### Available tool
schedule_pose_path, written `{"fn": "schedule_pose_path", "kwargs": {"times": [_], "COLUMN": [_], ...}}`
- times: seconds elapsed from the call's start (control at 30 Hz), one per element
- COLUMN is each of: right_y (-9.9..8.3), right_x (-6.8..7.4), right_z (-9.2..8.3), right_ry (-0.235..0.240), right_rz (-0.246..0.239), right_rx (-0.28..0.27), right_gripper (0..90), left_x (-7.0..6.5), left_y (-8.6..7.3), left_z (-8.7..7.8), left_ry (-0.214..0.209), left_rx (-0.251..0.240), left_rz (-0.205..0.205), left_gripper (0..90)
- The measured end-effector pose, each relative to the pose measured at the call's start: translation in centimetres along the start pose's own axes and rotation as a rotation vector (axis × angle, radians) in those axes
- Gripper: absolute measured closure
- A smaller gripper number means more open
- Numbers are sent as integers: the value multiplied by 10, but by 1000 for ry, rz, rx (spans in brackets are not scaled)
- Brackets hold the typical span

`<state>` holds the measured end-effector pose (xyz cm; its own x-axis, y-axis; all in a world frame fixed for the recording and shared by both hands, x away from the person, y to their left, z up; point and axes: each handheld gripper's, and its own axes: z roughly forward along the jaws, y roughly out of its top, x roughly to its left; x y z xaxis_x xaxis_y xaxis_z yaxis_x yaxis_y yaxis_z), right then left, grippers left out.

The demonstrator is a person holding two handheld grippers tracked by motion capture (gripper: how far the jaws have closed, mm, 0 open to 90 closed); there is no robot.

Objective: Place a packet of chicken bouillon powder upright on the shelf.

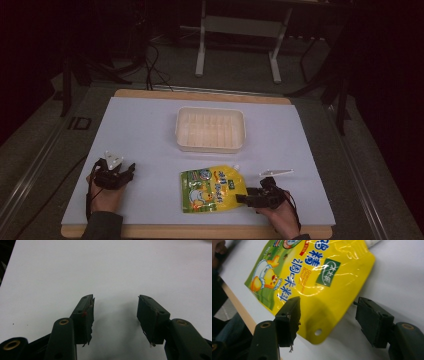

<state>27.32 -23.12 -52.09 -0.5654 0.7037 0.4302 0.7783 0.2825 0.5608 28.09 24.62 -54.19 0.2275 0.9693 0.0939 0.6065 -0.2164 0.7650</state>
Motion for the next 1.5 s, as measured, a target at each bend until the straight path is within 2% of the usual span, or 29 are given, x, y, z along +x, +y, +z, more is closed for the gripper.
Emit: {"fn": "schedule_pose_path", "kwargs": {"times": [0.13,0.3,0.43,0.53,0.67,0.87,1.03,1.27,1.5], "right_y": [5,9,13,15,18,19,20,24,27], "right_x": [0,-1,-6,-8,-11,-9,-3,3,8], "right_z": [9,13,15,18,21,26,22,14,5], "right_ry": [61,77,99,120,151,174,176,194,241], "right_rz": [15,28,71,87,142,141,98,70,50], "right_rx": [33,48,68,79,101,131,123,83,45], "right_gripper": [420,469,569,601,657,756,880,897,899], "left_x": [0,0,-1,-1,-1,-2,-2,-2,-2], "left_y": [0,0,0,0,0,0,0,0,0], "left_z": [0,0,0,0,0,0,0,0,0], "left_ry": [0,1,3,5,4,4,5,7,7], "left_rx": [0,2,3,2,4,0,0,1,2], "left_rz": [1,4,11,12,15,15,18,22,22], "left_gripper": [469,469,467,468,467,467,467,467,466]}}
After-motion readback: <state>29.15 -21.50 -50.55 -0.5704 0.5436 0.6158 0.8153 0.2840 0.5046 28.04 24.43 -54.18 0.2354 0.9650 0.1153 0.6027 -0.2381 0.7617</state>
